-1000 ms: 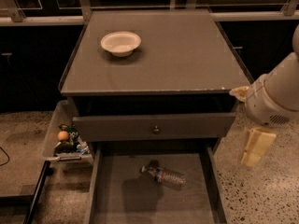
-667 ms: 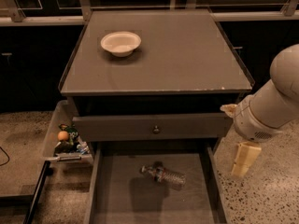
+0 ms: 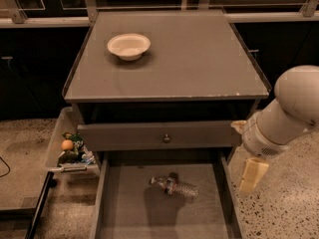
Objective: Pick water bottle from middle drawer and place on counter
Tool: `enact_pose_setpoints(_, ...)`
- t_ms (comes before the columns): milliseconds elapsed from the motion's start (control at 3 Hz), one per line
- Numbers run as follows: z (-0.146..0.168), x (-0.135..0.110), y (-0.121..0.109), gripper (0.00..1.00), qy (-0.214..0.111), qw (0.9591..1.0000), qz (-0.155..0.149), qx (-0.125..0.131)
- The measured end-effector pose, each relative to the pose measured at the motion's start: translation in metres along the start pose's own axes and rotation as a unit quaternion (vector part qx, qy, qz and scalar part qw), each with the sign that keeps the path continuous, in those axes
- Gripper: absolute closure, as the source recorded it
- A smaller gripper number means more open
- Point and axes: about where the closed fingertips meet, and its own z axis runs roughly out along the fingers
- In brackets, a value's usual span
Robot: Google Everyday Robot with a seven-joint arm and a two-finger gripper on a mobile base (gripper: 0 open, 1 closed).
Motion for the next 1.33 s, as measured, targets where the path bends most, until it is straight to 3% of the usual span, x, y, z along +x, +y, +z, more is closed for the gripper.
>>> enact_pose_setpoints(333, 0.044, 0.013, 0.000, 0.00, -0.006, 0.9998, 0.013, -0.014)
enact_pose_setpoints(667, 0.096, 0.026, 0.000, 0.00, -0.030, 0.9994, 0.012, -0.012)
enact_pose_setpoints(1000, 0.140, 0.027, 0.009, 0.00, -0.056, 0.9983, -0.007, -0.013)
enact_pose_setpoints(1333, 0.181, 0.027, 0.024, 0.00, -0.076, 0.9964, -0.017, -0.034)
